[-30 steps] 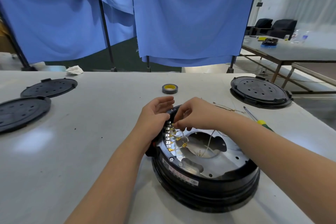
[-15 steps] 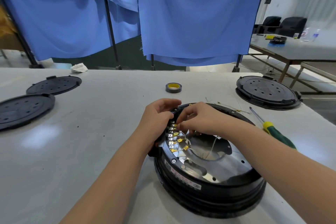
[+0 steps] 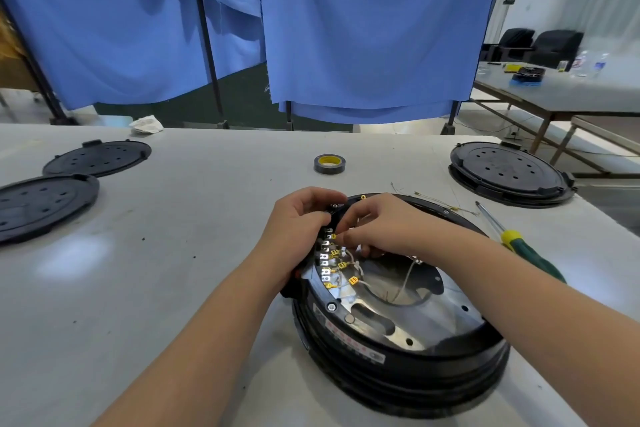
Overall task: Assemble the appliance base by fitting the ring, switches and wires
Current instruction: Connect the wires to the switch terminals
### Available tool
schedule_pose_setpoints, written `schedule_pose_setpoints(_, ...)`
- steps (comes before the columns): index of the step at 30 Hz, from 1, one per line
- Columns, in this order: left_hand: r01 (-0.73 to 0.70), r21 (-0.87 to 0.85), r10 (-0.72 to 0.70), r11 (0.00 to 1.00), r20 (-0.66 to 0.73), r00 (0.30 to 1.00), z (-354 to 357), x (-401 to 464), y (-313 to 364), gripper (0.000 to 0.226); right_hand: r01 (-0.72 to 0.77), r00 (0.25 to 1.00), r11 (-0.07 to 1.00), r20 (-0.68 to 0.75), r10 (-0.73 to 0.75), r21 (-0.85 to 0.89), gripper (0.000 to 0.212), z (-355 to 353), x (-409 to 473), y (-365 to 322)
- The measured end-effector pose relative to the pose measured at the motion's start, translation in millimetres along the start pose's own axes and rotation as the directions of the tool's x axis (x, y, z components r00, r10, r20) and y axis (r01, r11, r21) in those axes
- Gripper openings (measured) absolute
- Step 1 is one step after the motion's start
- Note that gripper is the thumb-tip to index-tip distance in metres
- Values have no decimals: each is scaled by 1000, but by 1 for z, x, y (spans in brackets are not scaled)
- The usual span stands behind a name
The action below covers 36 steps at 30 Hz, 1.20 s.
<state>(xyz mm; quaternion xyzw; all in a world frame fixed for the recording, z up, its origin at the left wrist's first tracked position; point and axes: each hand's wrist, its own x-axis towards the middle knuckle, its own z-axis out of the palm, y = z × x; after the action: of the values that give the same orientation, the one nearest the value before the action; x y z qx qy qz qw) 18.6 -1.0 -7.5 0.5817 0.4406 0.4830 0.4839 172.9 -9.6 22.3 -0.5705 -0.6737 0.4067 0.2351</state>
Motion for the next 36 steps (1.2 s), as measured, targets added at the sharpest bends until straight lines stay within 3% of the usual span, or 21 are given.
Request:
schedule_pose_setpoints(5,-89,65,95,994,-96,991,1,-3,2,36,7,1000,1000,-23,-7,-16,12,-1,3,3)
schedule_pose_setpoints(13,-74,236,89,969,-50,995,-12,-7,-3,34,37,999,999,-16,-38,-39,9,0,2,4)
schedule_pose_setpoints(20,21,35,-19,999,-59,998,-11,-11,-12,22,67,997,994,-32,-70,-81,6,0,1,2)
schedule_pose_setpoints(36,30,1,-29,1000,-50,998,-10,-8,-15,21,134,991,989,-16,-135,-57,9,4,-1,0)
